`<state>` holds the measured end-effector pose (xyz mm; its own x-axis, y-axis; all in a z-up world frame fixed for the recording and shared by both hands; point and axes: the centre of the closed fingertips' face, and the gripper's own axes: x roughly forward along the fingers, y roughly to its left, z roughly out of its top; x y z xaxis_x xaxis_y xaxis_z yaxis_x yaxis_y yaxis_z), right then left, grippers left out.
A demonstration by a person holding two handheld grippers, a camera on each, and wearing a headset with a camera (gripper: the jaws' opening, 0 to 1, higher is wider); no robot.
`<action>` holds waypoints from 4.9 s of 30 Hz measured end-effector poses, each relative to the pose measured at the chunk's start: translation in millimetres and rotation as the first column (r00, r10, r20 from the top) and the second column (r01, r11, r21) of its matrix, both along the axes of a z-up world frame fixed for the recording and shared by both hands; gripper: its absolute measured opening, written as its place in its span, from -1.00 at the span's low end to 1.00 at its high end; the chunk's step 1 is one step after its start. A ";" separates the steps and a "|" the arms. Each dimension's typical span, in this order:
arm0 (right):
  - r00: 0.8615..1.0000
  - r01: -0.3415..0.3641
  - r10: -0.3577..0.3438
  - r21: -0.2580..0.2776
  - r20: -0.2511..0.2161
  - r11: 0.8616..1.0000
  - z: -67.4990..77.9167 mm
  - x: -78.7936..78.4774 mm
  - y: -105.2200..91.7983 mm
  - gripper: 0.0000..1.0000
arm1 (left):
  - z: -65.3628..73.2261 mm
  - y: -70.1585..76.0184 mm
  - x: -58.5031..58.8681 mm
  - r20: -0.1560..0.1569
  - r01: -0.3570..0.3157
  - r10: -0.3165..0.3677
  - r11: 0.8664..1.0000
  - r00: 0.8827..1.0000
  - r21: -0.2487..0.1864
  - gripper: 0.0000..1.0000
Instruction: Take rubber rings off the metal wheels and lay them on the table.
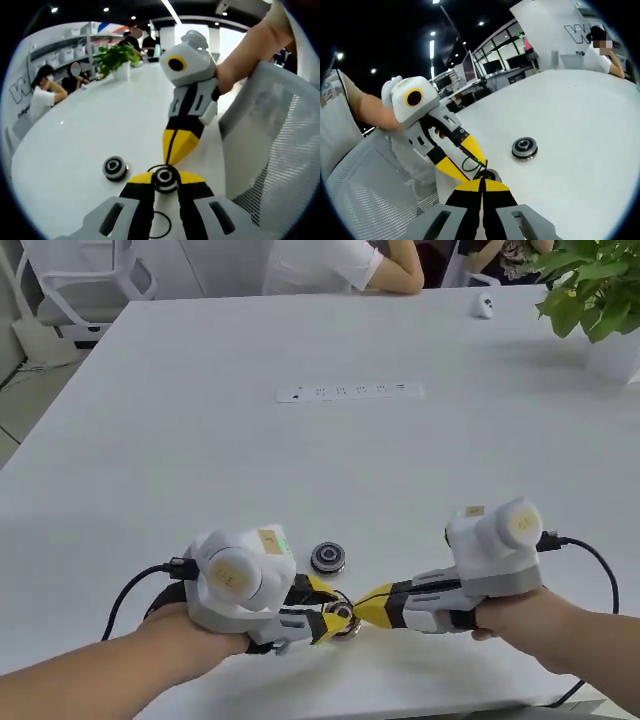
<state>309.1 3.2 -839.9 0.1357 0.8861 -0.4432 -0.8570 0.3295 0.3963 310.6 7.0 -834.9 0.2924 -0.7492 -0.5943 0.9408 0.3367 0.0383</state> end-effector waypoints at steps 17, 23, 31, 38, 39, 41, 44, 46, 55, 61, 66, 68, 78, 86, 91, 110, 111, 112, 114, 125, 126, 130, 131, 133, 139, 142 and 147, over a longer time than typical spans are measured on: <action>1.000 -0.008 0.008 0.024 -0.011 1.000 6.0 -2.1 2.4 -1.00 | 37.4 15.2 -21.9 -0.029 0.027 -0.030 0.994 0.999 -0.104 -0.23; 0.999 -0.028 0.029 0.038 -0.019 0.999 10.5 -6.7 6.9 -1.00 | 51.1 25.2 -27.2 -0.028 0.016 -0.020 0.991 0.999 -0.133 -0.09; 0.999 -0.034 0.036 0.056 -0.023 0.998 17.2 -7.9 8.1 -1.00 | 72.7 38.9 -34.0 -0.021 -0.011 0.007 0.982 1.000 -0.191 0.14; 0.998 -0.055 0.057 0.073 -0.025 0.996 27.2 -10.5 15.0 -1.00 | 76.1 54.8 -41.1 -0.013 -0.034 0.032 0.981 0.999 -0.190 0.31; 0.998 -0.057 0.059 0.075 -0.024 0.996 28.3 -10.5 16.4 -1.00 | 77.0 58.1 -41.5 -0.016 -0.044 0.041 0.980 0.999 -0.194 0.33; 0.998 -0.063 0.065 0.080 -0.025 0.995 30.4 -10.0 18.9 -1.00 | 78.8 62.7 -41.6 -0.015 -0.057 0.055 0.979 0.998 -0.198 0.37; 0.997 -0.076 0.078 0.087 -0.023 0.993 34.6 -10.2 25.4 -1.00 | 83.4 71.5 -41.5 -0.012 -0.081 0.080 0.975 0.997 -0.206 0.40; 0.996 -0.081 0.083 0.089 -0.025 0.993 35.3 -9.6 29.9 -1.00 | 85.6 76.8 -41.8 -0.010 -0.093 0.093 0.974 0.996 -0.207 0.42; 0.993 -0.113 0.115 0.076 -0.028 0.991 29.2 -10.2 51.0 -1.00 | 84.6 98.5 -42.2 -0.013 -0.148 0.148 0.967 0.989 -0.206 0.54; 0.991 -0.125 0.127 0.057 -0.040 0.991 20.9 -9.4 59.5 -1.00 | 84.0 106.5 -42.2 -0.019 -0.176 0.176 0.961 0.984 -0.212 0.56; 0.989 -0.134 0.137 0.043 -0.051 0.990 13.4 -11.4 67.3 -1.00 | 85.5 110.5 -41.0 -0.032 -0.199 0.197 0.953 0.980 -0.227 0.56; 0.989 -0.139 0.141 0.038 -0.054 0.990 11.0 -12.1 70.5 -1.00 | 85.2 112.4 -40.2 -0.031 -0.204 0.203 0.953 0.979 -0.225 0.56; 0.989 -0.141 0.141 -0.008 -0.041 0.990 -1.0 -10.8 74.5 -1.00 | 81.3 116.2 -41.4 -0.034 -0.212 0.209 0.954 0.977 -0.215 0.55; 0.990 -0.141 0.141 -0.064 0.000 0.988 -10.3 -7.2 69.1 -1.00 | 77.9 120.1 -42.2 -0.036 -0.219 0.216 0.954 0.976 -0.205 0.54; 0.987 -0.151 0.155 -0.090 0.035 0.984 -13.5 -7.9 70.1 -1.00 | 77.1 120.0 -42.2 -0.036 -0.220 0.218 0.955 0.975 -0.201 0.54; 0.980 -0.124 0.128 -0.041 0.152 0.991 15.4 5.0 60.9 -0.67 | 80.0 116.4 -30.6 -0.023 -0.211 0.211 0.958 0.977 -0.193 0.53; 0.979 -0.121 0.126 -0.038 0.161 0.992 18.2 5.6 59.3 -0.65 | 80.8 115.7 -28.3 -0.019 -0.208 0.209 0.959 0.978 -0.193 0.53; 0.979 -0.120 0.124 -0.034 0.164 0.992 20.1 5.9 58.1 -0.64 | 81.3 115.0 -26.7 -0.016 -0.206 0.207 0.960 0.978 -0.192 0.53; 0.979 -0.114 0.116 -0.023 0.170 0.993 24.2 7.7 54.8 -0.61 | 82.6 113.4 -23.5 -0.011 -0.201 0.202 0.961 0.979 -0.191 0.52; 0.978 -0.045 0.049 -0.023 0.204 0.999 32.7 27.4 26.9 -0.52 | 88.5 101.6 5.0 0.012 -0.181 0.186 0.966 0.982 -0.185 0.46; 0.977 -0.036 0.040 -0.023 0.208 0.999 33.8 30.0 23.6 -0.51 | 88.4 99.9 7.7 0.017 -0.175 0.180 0.968 0.983 -0.178 0.45; 0.976 -0.017 0.024 -0.033 0.216 0.999 33.2 36.9 14.9 -0.50 | 85.6 94.1 16.4 0.025 -0.152 0.158 0.976 0.987 -0.155 0.39; 0.976 -0.014 0.022 -0.039 0.219 0.999 32.4 38.7 12.4 -0.50 | 85.4 93.5 17.5 0.025 -0.151 0.157 0.976 0.987 -0.154 0.38; 0.975 -0.008 0.018 -0.047 0.223 0.999 31.0 41.5 9.5 -0.50 | 84.4 91.0 22.7 0.025 -0.148 0.154 0.977 0.988 -0.152 0.35; 0.974 0.012 0.001 -0.057 0.225 0.998 27.4 48.4 3.9 -0.49 | 76.8 84.6 35.7 0.016 -0.147 0.150 0.979 0.989 -0.144 0.28; 0.975 0.017 -0.002 -0.064 0.224 0.998 24.4 50.6 3.0 -0.49 | 71.7 82.4 41.2 0.009 -0.151 0.153 0.979 0.988 -0.136 0.23; 0.974 0.030 -0.012 -0.077 0.226 0.997 18.3 57.3 0.9 -0.49 | 61.5 75.9 48.6 0.000 -0.148 0.149 0.982 0.989 -0.121 0.16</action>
